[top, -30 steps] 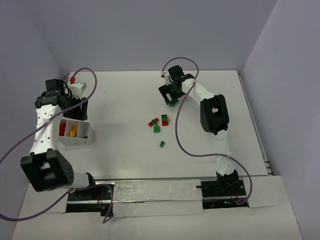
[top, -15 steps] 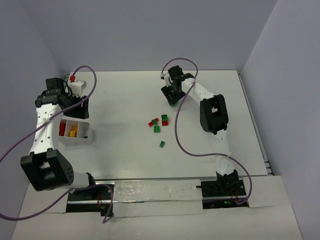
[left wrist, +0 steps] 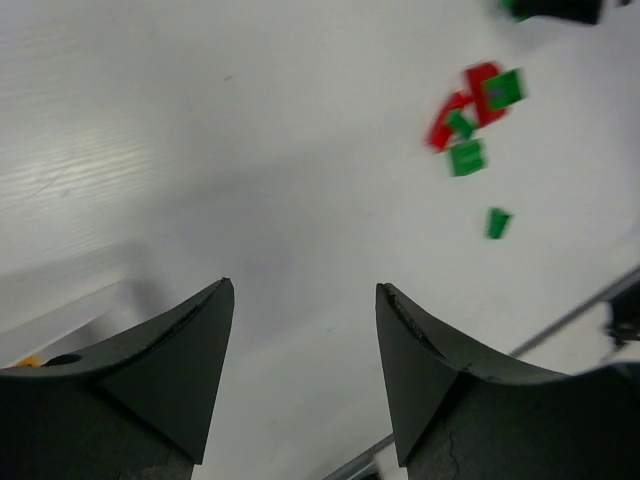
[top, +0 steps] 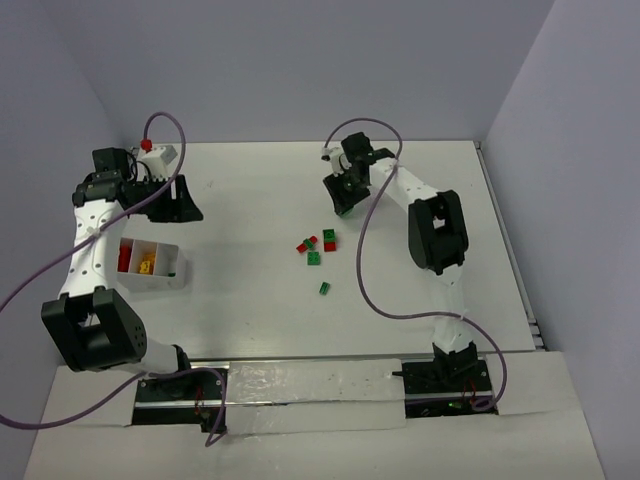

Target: Sort the legos into containers by color

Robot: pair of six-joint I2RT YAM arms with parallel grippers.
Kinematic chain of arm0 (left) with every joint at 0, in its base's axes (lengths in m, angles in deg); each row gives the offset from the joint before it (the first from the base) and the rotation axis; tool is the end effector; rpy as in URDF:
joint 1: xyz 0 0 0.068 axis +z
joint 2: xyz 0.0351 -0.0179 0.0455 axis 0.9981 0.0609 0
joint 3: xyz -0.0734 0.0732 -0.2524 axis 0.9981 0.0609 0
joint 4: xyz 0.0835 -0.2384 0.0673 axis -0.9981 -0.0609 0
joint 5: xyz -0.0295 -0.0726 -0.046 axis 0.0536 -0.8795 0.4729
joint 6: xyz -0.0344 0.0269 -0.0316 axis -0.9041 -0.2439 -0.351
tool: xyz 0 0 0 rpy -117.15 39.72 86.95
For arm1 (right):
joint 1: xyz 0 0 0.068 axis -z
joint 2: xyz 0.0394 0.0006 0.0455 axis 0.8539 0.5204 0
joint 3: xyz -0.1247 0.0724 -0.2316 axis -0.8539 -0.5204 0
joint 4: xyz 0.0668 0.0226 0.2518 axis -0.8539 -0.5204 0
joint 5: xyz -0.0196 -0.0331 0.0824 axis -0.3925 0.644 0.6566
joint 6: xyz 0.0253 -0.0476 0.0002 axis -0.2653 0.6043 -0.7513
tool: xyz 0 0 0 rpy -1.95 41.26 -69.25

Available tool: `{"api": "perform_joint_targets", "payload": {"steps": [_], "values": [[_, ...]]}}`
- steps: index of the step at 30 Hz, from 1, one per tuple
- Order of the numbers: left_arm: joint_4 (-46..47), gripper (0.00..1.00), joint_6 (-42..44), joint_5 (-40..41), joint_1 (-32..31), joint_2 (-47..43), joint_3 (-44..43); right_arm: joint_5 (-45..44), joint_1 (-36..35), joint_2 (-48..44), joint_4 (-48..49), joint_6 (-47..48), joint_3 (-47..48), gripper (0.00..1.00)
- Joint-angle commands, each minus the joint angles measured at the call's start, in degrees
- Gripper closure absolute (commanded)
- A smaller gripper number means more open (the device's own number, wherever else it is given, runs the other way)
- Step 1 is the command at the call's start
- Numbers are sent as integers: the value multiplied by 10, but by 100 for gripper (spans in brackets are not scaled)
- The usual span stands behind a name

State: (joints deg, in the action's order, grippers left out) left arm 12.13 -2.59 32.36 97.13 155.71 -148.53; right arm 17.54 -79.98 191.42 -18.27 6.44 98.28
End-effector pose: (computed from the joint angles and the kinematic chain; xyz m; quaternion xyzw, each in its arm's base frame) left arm 0.2917 0.0344 0.3253 0.0798 0.9165 -0.2278 0.3191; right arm 0.4545 0.1858 0.1897 -0.3211 0.9109 0.1198 0.2299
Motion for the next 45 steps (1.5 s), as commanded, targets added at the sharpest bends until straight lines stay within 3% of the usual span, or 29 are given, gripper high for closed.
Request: {"api": "perform_joint_targets", "payload": {"steps": [1, 8, 19, 35, 42, 45], "values": [[95, 32, -114, -192, -9, 10, 7, 142, -13, -133, 61, -24, -34, 49], [314, 30, -363, -300, -61, 13, 101, 255, -78, -247, 134, -80, -118, 49], [384, 29, -449, -286, -128, 14, 113, 248, -166, -279, 120, -81, -105, 49], [318, 30, -384, -241, -196, 28, 89, 187, -207, -259, 79, -35, -71, 49], [277, 46, -343, -226, -222, 36, 83, 151, -212, -252, 78, -33, -56, 48], [271, 48, -336, -234, -230, 36, 85, 138, -214, -247, 76, -31, -51, 49]]}}
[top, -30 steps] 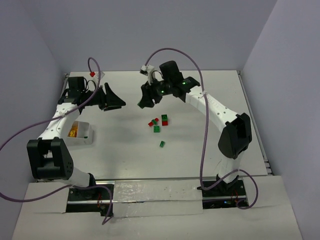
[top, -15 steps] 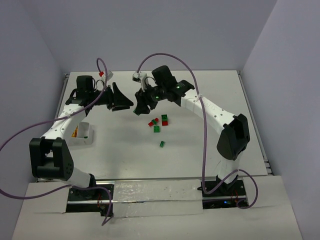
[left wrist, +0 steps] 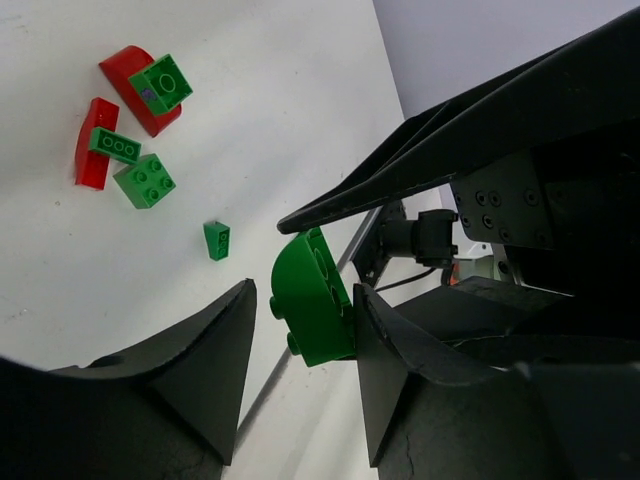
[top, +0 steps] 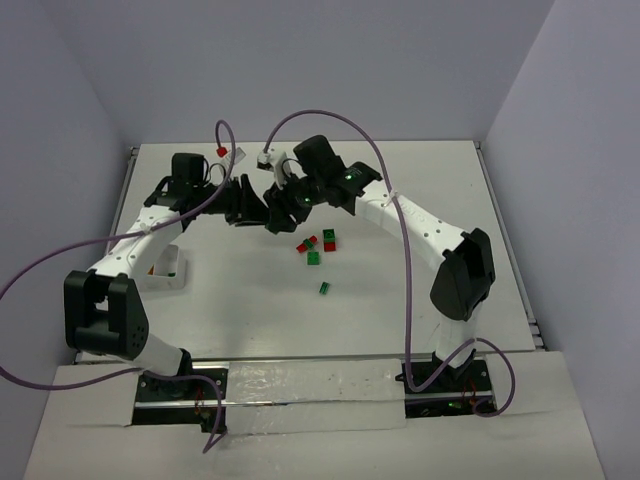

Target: Sort the legos into containers by color

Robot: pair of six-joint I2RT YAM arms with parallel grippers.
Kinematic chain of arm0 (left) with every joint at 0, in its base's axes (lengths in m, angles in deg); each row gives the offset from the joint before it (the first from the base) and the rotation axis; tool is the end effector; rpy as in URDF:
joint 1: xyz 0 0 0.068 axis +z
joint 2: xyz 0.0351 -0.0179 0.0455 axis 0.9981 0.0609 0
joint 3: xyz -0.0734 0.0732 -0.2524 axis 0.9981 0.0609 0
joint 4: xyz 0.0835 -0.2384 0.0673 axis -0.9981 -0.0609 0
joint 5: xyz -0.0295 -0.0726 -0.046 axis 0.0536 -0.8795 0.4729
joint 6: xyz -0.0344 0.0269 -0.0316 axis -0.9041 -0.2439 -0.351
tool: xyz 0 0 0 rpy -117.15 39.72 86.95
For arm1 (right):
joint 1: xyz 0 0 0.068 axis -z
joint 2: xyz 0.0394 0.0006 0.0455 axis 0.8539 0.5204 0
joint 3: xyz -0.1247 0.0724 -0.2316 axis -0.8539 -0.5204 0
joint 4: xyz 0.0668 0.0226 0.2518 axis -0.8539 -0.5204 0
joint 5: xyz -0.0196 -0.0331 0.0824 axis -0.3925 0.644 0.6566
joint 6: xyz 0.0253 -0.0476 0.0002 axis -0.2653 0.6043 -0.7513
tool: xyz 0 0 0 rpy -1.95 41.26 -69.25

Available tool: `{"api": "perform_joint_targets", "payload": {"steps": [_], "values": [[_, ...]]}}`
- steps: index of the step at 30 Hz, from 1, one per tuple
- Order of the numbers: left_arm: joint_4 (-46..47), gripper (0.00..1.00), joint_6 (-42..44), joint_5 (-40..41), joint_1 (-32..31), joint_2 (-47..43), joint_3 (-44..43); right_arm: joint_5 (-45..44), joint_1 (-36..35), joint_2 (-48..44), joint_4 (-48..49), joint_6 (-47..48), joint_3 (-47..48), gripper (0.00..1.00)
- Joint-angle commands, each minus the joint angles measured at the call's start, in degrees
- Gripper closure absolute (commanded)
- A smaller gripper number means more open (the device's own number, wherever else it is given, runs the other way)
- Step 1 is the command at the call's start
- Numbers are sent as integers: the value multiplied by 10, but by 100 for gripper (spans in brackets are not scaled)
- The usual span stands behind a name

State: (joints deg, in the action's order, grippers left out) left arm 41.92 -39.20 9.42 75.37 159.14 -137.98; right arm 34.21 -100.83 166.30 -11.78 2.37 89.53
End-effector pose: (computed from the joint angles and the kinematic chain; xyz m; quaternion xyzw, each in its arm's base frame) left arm 0.3121 -0.0919 0.2908 0.0896 0.8186 -0.5292 0.2044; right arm 0.2980 0.2935 0.3441 -0.4838 0.7377 0.3321 0.3338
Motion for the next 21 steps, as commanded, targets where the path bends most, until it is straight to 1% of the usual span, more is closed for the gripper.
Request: {"api": "perform_joint_targets", "payload": {"steps": [1, 4, 6, 7, 9, 10, 11, 12, 14, 15, 17, 18, 21], "values": [[-28, 48, 31, -6, -14, 2, -20, -31, -5, 6, 11, 11, 38, 49], [-30, 56, 34, -12, -18, 1, -17, -37, -9, 8, 10, 14, 38, 49], [-28, 73, 33, -17, -18, -1, -15, -39, -11, 5, 12, 14, 35, 47], [-30, 79, 34, -18, -18, -1, -15, -40, -12, 4, 12, 13, 34, 44], [-39, 96, 46, -8, -14, -7, -15, -45, -13, 2, 12, 13, 32, 38], [-50, 100, 55, -1, -11, -11, -16, -47, -13, 0, 12, 11, 29, 31], [-64, 100, 65, 5, -7, -15, -16, -51, -13, -2, 12, 8, 25, 23], [-65, 100, 65, 6, -6, -18, -16, -51, -13, -2, 12, 8, 25, 22], [-98, 100, 100, 34, 22, -29, -14, -56, -11, -12, 15, 1, 13, 7], [-111, 100, 119, 44, 38, -35, -15, -55, -11, -15, 17, -2, 9, 2], [-169, 100, 156, 88, 68, -43, -21, -51, -7, -24, 21, -11, -1, 0], [-215, 100, 201, 131, 82, -45, -29, -43, -4, -31, 22, -19, -10, 0], [-253, 100, 266, 208, 109, -67, -25, -23, 11, -41, 22, -34, -22, 0]]}}
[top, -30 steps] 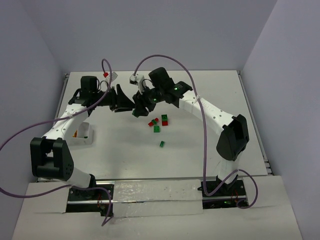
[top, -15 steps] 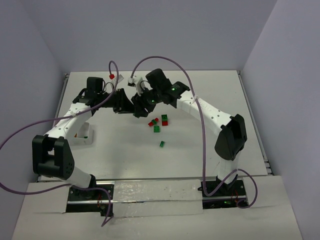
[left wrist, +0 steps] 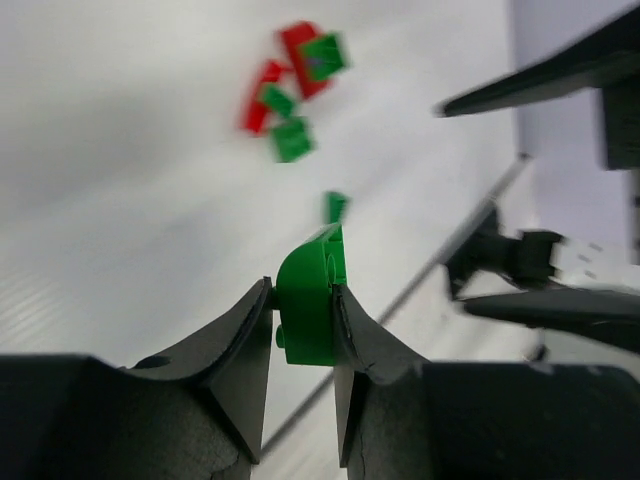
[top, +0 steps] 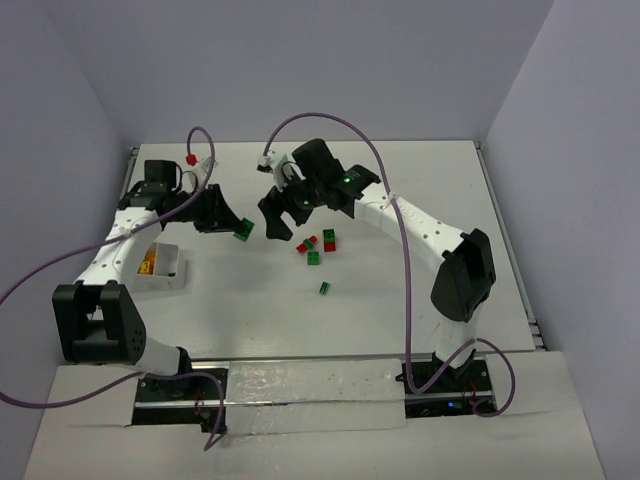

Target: Sort the legos into containers by color

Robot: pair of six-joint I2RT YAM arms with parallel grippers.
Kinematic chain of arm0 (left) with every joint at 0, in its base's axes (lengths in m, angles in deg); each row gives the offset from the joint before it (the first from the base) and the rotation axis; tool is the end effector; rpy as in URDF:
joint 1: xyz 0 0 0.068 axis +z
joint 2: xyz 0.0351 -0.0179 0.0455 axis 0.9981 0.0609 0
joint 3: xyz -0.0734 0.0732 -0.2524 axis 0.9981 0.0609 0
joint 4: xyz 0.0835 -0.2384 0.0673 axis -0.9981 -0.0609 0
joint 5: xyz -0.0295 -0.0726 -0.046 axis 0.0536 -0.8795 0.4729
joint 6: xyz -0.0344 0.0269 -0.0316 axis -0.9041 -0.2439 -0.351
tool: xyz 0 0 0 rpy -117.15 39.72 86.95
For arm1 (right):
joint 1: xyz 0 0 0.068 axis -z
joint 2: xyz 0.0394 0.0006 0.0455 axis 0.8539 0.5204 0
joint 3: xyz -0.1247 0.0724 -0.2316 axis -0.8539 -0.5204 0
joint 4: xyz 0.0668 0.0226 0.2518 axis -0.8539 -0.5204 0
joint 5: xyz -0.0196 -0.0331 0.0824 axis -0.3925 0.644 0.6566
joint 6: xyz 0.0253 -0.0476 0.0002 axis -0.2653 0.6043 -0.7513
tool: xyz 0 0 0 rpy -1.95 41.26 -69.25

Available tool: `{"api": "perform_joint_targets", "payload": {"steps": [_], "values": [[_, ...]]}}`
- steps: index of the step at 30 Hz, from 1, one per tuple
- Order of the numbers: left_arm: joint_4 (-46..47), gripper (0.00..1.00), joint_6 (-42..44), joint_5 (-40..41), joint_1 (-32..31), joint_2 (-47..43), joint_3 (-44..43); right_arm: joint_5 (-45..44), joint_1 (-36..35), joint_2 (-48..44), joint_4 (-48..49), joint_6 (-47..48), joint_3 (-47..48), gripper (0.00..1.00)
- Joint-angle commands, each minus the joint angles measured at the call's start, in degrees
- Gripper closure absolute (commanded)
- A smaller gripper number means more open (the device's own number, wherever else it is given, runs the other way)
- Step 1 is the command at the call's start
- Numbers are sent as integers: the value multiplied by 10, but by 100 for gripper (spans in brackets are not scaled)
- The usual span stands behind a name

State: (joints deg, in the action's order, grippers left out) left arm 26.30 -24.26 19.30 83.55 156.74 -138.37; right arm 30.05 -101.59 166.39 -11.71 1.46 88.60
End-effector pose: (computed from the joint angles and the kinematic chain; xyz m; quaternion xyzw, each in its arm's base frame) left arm 0.2996 -0.0416 0.2841 0.0587 0.8779 -0.4137 0.2339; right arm 0.2963 0.2964 0.3375 -0.4727 0.7557 0.3060 0.3344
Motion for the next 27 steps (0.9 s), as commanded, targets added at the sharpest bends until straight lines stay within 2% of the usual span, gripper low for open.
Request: {"api": "perform_joint_targets", "payload": {"steps": [1, 2, 4, 6, 12, 18, 27], "values": [[-101, 100, 146, 178, 43, -69, -14, 30, 28, -48, 22, -33, -22, 0], [-101, 100, 148, 183, 45, -71, -5, 34, 29, -49, 22, -38, -27, 0], [-84, 100, 184, 326, 47, -129, 37, 33, 43, -61, 23, -42, -46, 0], [-77, 100, 207, 426, 48, -153, 62, 30, 49, -66, 26, -44, -62, 0], [-51, 100, 244, 571, 54, -186, 105, 35, 67, -63, 24, -47, -79, 0], [-31, 99, 246, 609, 58, -171, 119, 34, 73, -62, 25, -47, -84, 0], [-11, 65, 244, 609, 58, -130, 125, 33, 81, -68, 23, -45, -92, 0]]}}
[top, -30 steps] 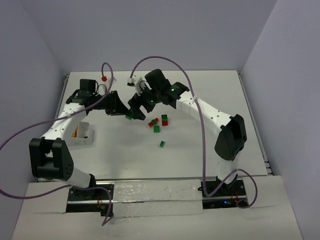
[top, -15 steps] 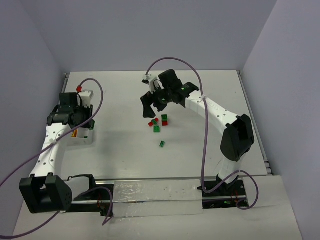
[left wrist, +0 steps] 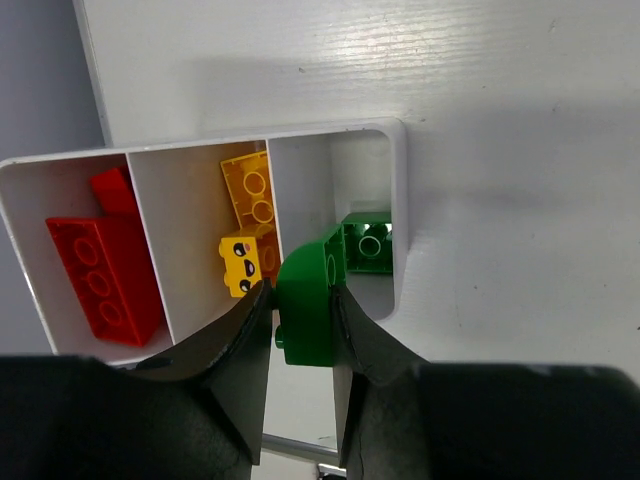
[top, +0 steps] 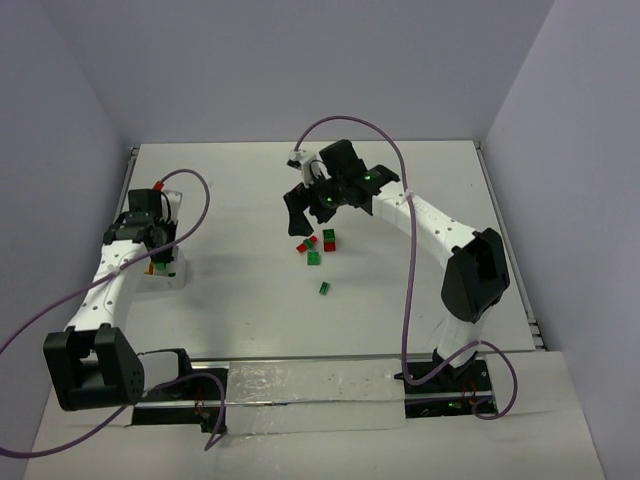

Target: Sort the legos into containers by color

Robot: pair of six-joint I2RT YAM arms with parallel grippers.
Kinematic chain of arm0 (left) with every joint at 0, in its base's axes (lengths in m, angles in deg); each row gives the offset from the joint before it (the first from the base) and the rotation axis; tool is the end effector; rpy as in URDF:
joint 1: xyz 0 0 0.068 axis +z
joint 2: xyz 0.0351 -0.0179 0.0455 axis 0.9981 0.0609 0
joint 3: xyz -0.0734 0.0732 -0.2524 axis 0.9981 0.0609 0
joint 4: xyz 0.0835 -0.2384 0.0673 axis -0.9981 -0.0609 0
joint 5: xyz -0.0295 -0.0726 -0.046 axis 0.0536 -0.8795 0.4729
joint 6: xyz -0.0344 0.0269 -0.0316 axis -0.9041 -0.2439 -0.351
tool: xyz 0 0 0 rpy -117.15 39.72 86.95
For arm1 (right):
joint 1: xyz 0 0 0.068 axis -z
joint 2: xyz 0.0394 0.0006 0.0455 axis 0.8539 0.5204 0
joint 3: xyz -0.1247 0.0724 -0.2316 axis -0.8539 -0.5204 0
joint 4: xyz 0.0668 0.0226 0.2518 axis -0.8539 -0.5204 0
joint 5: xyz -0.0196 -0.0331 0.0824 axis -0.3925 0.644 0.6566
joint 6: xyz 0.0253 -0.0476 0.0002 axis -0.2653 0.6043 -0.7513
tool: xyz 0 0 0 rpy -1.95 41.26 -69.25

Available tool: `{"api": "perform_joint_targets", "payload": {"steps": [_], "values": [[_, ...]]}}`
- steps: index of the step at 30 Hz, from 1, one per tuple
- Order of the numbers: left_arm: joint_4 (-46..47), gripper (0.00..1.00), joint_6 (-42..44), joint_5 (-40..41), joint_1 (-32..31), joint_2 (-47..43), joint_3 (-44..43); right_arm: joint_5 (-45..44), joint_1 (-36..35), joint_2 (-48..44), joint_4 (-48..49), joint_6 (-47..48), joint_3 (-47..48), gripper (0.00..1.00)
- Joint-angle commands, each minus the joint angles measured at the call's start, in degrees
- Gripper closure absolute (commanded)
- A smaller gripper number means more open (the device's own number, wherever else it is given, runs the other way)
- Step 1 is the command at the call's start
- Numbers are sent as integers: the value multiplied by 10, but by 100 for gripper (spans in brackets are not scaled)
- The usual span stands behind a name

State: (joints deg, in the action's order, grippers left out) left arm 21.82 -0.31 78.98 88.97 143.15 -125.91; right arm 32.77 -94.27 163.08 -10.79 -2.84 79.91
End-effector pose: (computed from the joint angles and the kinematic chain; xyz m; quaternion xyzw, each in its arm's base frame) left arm 0.2412 0.0181 0.2628 0.0521 0.9527 0.1395 0.2649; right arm 0.3158 0.2467 0.3119 -0.3984 0.8088 0.3113 0.3002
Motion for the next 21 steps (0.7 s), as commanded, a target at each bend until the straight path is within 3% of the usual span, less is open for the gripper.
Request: {"api": "perform_joint_targets", "payload": {"steps": [1, 8, 14, 21], "values": [[37, 61, 5, 9, 4, 9, 0, 5, 9, -35, 14, -2, -7, 0], [39, 39, 14, -39, 4, 16, -22, 7, 17, -38, 15, -7, -16, 0], [34, 40, 19, -206, -11, -16, -42, 27, 58, -41, 23, -30, -37, 0], [109, 42, -79, -276, -222, 0, -26, 8, 139, -54, 30, -64, -79, 0]]}}
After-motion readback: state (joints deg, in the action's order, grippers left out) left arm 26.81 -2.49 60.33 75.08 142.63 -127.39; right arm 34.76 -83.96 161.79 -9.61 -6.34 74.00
